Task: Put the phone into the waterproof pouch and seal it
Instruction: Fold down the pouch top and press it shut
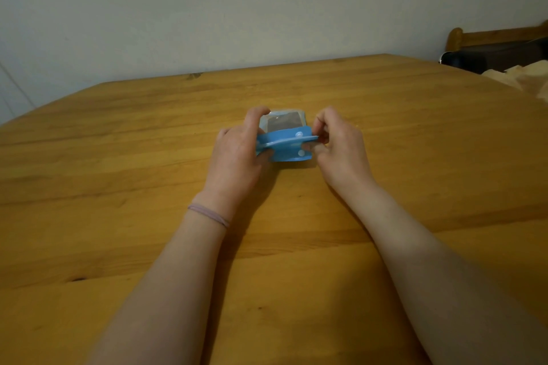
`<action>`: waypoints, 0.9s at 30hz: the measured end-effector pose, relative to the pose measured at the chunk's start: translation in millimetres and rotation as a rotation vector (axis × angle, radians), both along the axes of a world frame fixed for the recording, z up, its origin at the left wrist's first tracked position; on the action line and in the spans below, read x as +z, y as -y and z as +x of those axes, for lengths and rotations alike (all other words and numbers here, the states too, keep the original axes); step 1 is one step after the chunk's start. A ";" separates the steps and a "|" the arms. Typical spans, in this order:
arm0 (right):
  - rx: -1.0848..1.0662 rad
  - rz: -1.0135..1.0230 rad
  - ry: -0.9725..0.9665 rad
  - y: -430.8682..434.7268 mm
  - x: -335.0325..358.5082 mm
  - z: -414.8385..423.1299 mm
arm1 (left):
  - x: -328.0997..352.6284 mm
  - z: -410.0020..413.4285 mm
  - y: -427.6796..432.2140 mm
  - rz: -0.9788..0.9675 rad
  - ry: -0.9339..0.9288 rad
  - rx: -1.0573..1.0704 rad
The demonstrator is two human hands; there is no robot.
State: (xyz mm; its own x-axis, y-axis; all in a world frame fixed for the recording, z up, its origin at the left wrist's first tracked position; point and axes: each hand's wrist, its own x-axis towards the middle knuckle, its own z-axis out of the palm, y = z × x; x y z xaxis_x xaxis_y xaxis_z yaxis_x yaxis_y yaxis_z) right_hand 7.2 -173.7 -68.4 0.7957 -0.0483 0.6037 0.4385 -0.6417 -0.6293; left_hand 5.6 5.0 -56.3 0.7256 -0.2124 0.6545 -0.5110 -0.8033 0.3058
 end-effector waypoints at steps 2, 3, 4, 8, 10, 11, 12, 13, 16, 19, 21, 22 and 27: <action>-0.007 0.032 0.002 1.9 0.1 0.9 | 1.3 -0.6 -3.9 -0.039 -0.035 -0.016; -0.008 0.045 0.004 3.0 0.1 1.1 | 2.0 -0.9 -4.8 -0.049 -0.044 -0.022; -0.010 0.050 0.003 3.6 0.4 1.0 | 2.6 -1.0 -5.2 -0.053 -0.048 -0.026; -0.007 0.051 -0.007 3.4 1.0 -0.2 | 3.3 -0.1 -4.2 -0.081 -0.066 -0.029; 0.000 0.053 -0.004 3.0 1.2 -0.7 | 2.8 0.7 -3.9 -0.087 -0.065 -0.023; 0.001 0.055 -0.003 2.9 1.2 -0.8 | 2.4 0.7 -3.7 -0.094 -0.067 -0.020; 0.000 0.056 -0.004 3.0 1.1 -0.9 | 2.1 1.0 -3.5 -0.102 -0.069 -0.019; -0.002 0.057 -0.006 3.2 1.1 -0.8 | 1.6 1.3 -3.5 -0.112 -0.070 -0.019; 0.000 0.070 -0.007 3.8 1.2 -0.5 | 0.1 2.1 -4.8 -0.152 -0.086 -0.026; 0.003 0.083 0.008 4.2 1.1 0.6 | -1.3 3.9 -7.8 -0.194 -0.106 -0.034; 0.004 0.084 0.005 4.2 0.9 0.8 | -1.7 4.7 -8.6 -0.205 -0.103 -0.041; 0.005 0.083 0.004 4.4 0.5 0.8 | -1.4 5.4 -8.6 -0.205 -0.099 -0.039; -0.019 0.092 -0.030 4.7 -0.2 1.6 | -2.2 7.5 -6.7 -0.243 -0.111 -0.038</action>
State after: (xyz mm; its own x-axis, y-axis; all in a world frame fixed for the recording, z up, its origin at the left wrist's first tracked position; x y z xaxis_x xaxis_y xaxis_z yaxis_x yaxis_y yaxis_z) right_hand 8.8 -178.3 -68.6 0.8117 -0.1174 0.5721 0.4073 -0.5883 -0.6986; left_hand 13.1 11.7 -58.6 0.7905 -0.0872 0.6063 -0.4917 -0.6804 0.5433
